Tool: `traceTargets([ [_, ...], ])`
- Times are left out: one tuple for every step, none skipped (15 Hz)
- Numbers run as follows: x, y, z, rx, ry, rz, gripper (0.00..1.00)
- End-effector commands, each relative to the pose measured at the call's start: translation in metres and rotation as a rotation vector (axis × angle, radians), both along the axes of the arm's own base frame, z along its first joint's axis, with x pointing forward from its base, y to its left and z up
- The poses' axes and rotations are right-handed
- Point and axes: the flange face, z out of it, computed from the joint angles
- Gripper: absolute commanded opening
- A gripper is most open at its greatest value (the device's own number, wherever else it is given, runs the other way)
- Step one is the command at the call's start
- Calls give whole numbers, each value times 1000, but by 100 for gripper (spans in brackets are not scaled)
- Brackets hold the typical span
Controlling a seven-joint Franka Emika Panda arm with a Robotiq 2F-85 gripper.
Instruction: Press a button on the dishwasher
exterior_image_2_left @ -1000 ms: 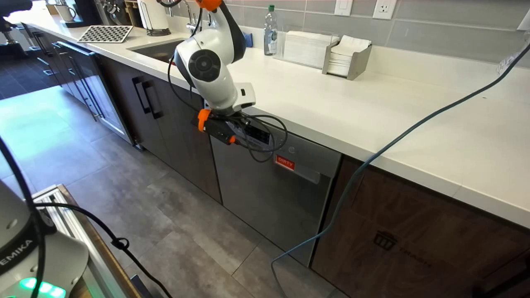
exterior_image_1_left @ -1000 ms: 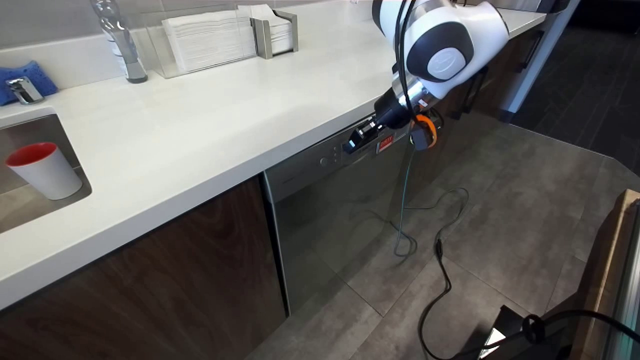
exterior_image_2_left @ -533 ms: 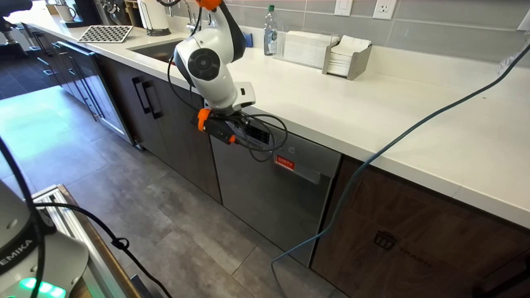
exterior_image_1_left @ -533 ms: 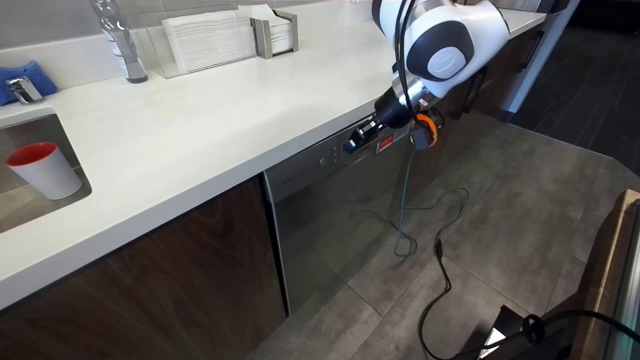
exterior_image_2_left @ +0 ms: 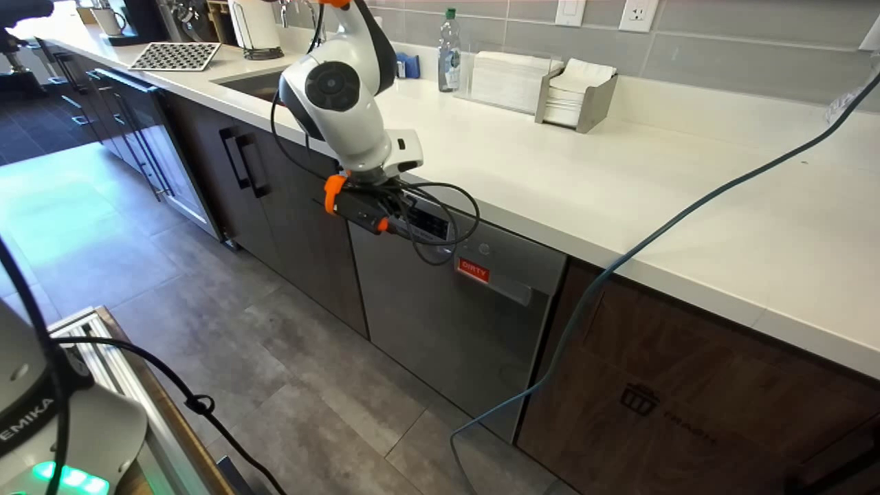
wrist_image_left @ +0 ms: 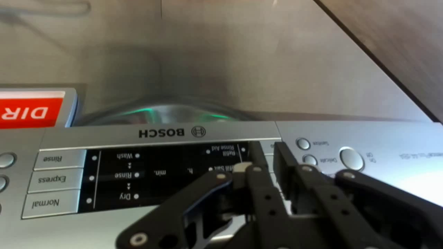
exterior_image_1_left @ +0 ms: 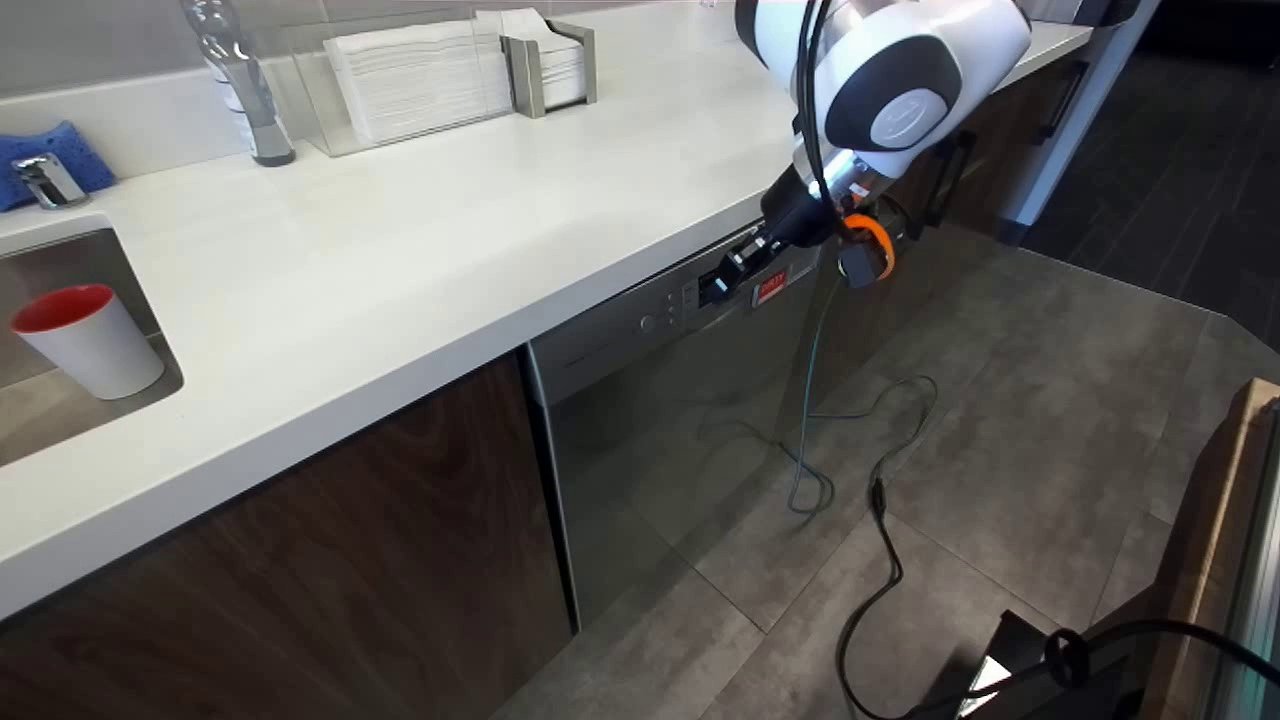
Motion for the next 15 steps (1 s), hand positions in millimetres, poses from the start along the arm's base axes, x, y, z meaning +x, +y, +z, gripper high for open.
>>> traceTargets([
  [-21, 6, 1, -30, 79, 2, 46],
  [-28, 8, -2, -40, 106, 5, 53],
  [-38, 5, 0, -48, 128, 11, 60],
  [-49, 5, 0, -50, 159, 17, 68],
  [-54, 5, 1, -59, 173, 25, 74],
  [-61, 4, 1, -58, 200, 30, 82],
  [-68, 3, 2, -62, 218, 36, 88],
  [-73, 3, 6, -66, 232, 42, 96],
  [-78, 2, 9, -67, 243, 49, 99],
  [-81, 3, 13, -73, 256, 56, 100],
  [-83, 3, 16, -76, 267, 64, 100],
  [-85, 3, 19, -83, 278, 75, 100],
  [-86, 3, 23, -88, 287, 77, 100],
  [-88, 5, 26, -95, 295, 82, 100],
  [-87, 6, 31, -97, 303, 90, 100],
])
